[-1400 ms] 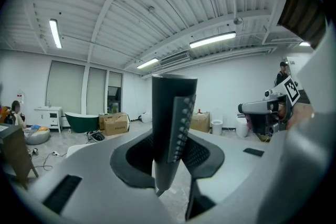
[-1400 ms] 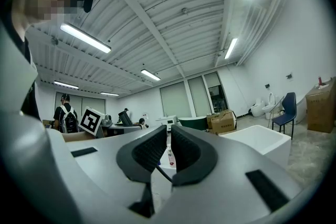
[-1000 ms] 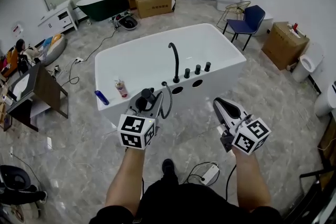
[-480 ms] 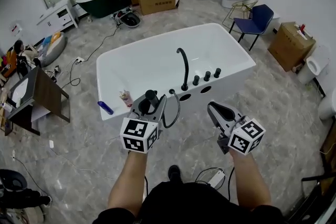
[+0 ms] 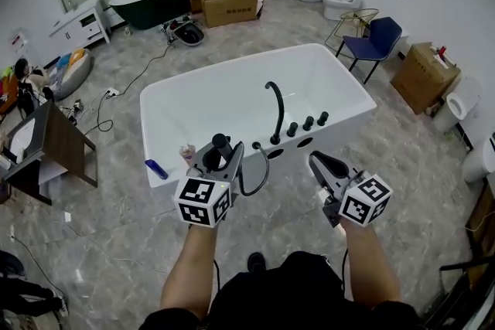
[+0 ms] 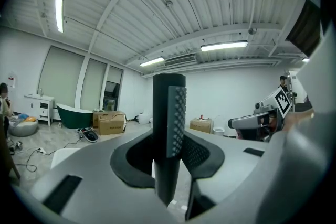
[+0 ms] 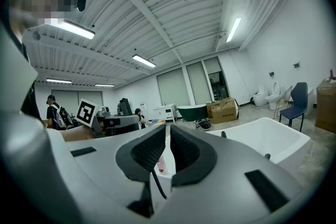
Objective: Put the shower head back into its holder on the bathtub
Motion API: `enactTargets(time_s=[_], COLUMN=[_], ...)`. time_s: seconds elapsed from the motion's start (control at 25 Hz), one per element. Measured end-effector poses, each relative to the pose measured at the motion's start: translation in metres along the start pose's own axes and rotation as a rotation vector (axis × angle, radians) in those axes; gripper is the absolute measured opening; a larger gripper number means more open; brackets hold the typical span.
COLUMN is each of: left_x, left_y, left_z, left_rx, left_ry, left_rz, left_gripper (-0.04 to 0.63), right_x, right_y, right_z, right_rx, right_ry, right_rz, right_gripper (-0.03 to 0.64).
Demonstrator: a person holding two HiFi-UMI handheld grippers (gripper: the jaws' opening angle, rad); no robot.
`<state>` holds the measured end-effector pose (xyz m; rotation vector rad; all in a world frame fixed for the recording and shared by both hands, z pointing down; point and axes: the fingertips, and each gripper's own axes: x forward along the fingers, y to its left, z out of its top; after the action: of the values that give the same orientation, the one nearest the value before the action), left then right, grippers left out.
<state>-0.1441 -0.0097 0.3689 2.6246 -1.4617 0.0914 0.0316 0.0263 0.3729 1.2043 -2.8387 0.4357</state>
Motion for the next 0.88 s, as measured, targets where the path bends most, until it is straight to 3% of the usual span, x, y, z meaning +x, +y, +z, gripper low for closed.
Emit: enactTargets(time_s=[0.48,0.88], left_x=[0.010,0.055], left_y=[0.002,0.006], left_z=[0.001,-0.009], left_rx=[-0.009,-0.020], left_ry=[-0.002,0.045], left_rz=[-0.001,0.053], left_gripper=[0.127,0.127], right_x=[0.004,0.024], right_y=[-0.004,-0.062], right_z=[0.004,0.001], right_rx=[0.002,0.043], right_ry=[0.025,0.003], right_rz=[0.019,0.054], right_gripper=[0.034,0.016])
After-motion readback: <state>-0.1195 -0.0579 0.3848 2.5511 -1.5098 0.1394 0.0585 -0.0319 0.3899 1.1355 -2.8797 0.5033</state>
